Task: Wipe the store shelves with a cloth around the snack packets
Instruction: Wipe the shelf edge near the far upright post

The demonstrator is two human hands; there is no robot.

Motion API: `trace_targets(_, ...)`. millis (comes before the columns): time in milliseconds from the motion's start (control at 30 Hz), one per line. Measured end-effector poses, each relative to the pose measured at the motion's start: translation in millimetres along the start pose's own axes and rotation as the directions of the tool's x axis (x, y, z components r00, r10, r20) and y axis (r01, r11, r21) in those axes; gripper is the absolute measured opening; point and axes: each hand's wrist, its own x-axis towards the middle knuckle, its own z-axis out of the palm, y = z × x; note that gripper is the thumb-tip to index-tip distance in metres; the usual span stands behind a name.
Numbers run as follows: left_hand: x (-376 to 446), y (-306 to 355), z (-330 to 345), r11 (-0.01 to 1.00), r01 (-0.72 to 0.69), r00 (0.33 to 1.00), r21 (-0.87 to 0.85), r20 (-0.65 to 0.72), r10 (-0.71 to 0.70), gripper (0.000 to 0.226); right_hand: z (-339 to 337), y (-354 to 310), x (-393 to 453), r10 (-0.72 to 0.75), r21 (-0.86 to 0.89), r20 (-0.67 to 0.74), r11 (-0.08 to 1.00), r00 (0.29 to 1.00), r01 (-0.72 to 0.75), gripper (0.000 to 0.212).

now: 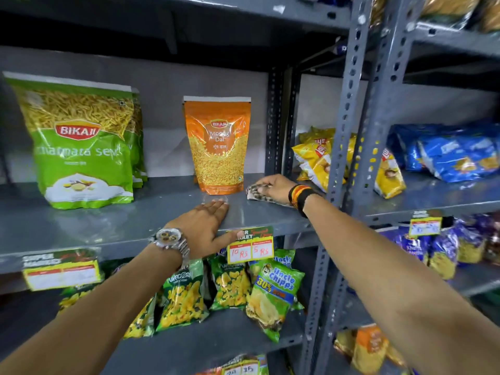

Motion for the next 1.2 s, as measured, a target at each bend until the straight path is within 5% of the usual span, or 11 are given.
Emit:
trace_targets(100,-2.9,-3.9,-3.6,1.000,-0.009,0.999,-0.009,0.036,0.010,0.102,-10.1,-19.8,-28.6,-0.008,0.017,0.076,1.000,0.997,0.007,0.032)
trace_targets(233,-20.0,-19.9,-10.8,1.000,0.007,1.000,-0.010,0.028,-0.007,0.131,-33.6,-14.3,-34.0,0.126,0.025,-0.239,0.992,0.963,-0.123,0.029)
trace_targets(467,-44.4,-52.0,-2.8,0.998,0.047,0.999,0.036,0.020,-0.048,0.120,-3.8,13.6,-37.1,0.272,-0.196,-0.306,0.920,0.912,-0.340,0.034)
trace_targets(633,-42.4,-51.4,-2.4,0.999,0.025,1.000,0.033,-0.009,-0.025,0.109,16.9,-15.0,-57.2,0.139,-0.149,-0.251,0.972,0.958,-0.180,0.030)
trace_targets(800,-46.1,-48.8,-2.7,0.999,0.034,0.999,0.021,0.005,-0.035,0.102,18.3,-66.7,-78.8,0.036,-0.068,0.014,0.997,0.999,-0.035,0.033)
trace_targets(1033,-48.2,-45.9,-6.4,0.998,0.058,0.998,0.007,0.011,-0.058,0.102,24.4,-31.7,-61.5,0.186,-0.150,-0.242,0.962,0.952,-0.226,0.028)
trace_targets(1200,-46.8,-49.7,-5.0,0.999,0.043,0.999,0.021,-0.006,-0.043,0.102,50.2,-68.2,-107.4,-0.068,-0.100,-0.098,0.993,0.993,0.058,0.027)
